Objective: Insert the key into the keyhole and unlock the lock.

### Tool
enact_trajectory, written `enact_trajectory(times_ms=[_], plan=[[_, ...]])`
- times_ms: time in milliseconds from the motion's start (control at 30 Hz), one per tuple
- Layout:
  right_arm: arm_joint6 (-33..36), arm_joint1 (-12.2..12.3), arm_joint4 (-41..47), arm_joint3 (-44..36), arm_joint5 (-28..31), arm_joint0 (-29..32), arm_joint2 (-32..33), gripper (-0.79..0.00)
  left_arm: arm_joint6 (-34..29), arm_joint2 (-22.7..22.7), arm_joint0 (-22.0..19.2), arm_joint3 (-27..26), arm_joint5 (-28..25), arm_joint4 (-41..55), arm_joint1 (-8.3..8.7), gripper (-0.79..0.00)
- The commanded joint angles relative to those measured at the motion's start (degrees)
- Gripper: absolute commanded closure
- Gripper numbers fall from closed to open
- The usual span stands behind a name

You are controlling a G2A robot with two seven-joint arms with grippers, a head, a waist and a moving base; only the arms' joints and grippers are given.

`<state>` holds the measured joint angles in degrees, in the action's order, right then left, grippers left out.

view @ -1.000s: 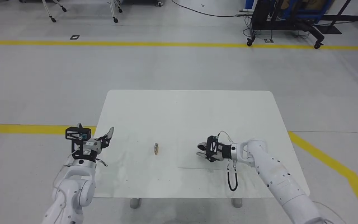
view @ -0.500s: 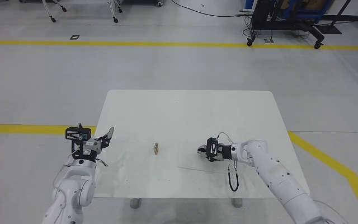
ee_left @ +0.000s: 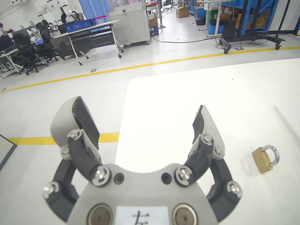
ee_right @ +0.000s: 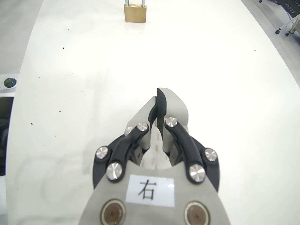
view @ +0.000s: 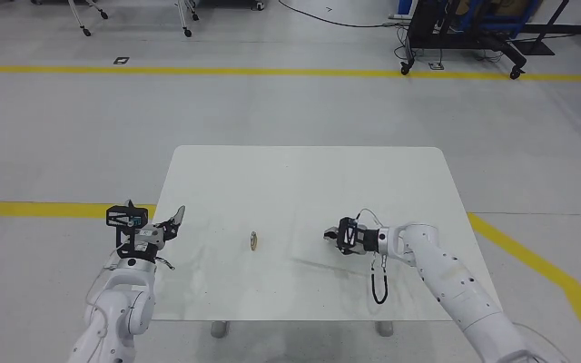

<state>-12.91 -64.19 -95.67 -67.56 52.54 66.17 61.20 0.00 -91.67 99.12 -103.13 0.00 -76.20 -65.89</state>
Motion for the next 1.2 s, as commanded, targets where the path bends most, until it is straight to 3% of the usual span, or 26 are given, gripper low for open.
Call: enact_trajectory(times_ms=[0,667,767,933,1000,1167], plan=[[0.45,0.04,0.40,-0.26,-0.37,-0.09,0.10,0.000,0.00,0.00,0.00,0.00,0.00,0.00,0.00,-0.785],[1.97,0.20,2.49,-1.10,-2.36,0.07,0.85,0.000,-0.56,-0.45,-0.35,0.05,-1.35,0.21,0.03,-0.785],[1.97,0.20,2.49,-1.10,-2.36,0.07,0.85,0.000,-5.64,1.77,-2.31,-0.57,-5.95,-1.76,0.17,-0.785],[1.97,0.20,2.49,-1.10,-2.36,0.07,0.85,0.000,-11.90,9.22,-8.69,-1.21,-14.80,-4.12,-0.02,-0.785],[1.97,0.20,2.49,-1.10,-2.36,0.07,0.85,0.000,-13.33,11.54,-11.34,-0.20,-15.30,-3.75,-0.31,-0.785],[1.97,0.20,2.49,-1.10,-2.36,0.07,0.85,0.000,-13.74,11.85,-11.77,0.00,-15.35,-3.46,-0.37,-0.785]])
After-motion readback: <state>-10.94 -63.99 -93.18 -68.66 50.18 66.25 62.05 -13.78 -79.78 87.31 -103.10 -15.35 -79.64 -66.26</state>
